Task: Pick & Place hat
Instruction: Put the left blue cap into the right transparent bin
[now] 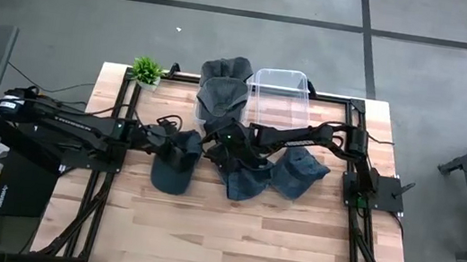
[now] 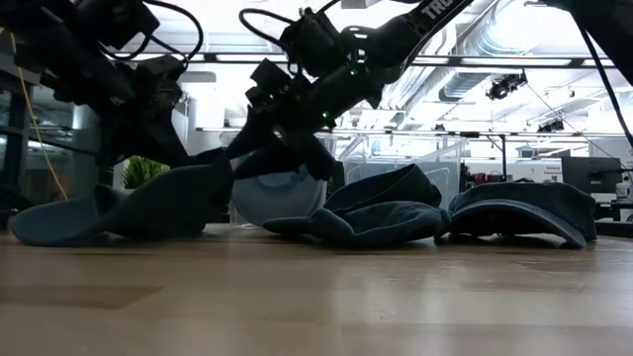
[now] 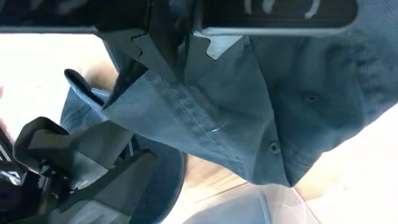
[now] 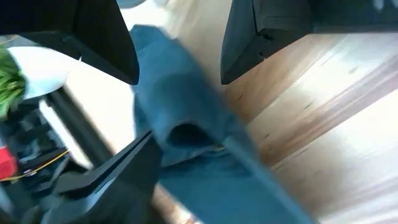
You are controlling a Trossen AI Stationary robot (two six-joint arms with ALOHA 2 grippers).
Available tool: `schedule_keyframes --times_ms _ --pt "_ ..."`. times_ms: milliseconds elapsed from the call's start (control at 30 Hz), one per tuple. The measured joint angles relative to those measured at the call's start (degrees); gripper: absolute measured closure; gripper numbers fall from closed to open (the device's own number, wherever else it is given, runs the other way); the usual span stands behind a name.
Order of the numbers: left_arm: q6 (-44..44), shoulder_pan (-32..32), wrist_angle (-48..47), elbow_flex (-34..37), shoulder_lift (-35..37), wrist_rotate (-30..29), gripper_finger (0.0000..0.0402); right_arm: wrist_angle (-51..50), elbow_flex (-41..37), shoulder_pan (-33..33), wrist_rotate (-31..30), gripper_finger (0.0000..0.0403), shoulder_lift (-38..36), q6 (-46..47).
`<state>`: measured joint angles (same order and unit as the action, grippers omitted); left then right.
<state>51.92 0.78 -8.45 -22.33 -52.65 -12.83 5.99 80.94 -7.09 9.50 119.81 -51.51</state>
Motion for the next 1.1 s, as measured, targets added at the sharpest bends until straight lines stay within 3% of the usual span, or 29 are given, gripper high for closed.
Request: schedule_keyframes --times_ms 667,1100 --pt "0.0 0.0 4.2 0.0 -1.9 1.6 0.0378 -1.5 0.0 0.8 4.8 0.019 0.0 -3.9" --pt "0.0 0.0 6.3 0.1 -3.9 2.4 0.0378 -3.9 0.0 0.8 4.3 0.0301 -0.1 -4.0"
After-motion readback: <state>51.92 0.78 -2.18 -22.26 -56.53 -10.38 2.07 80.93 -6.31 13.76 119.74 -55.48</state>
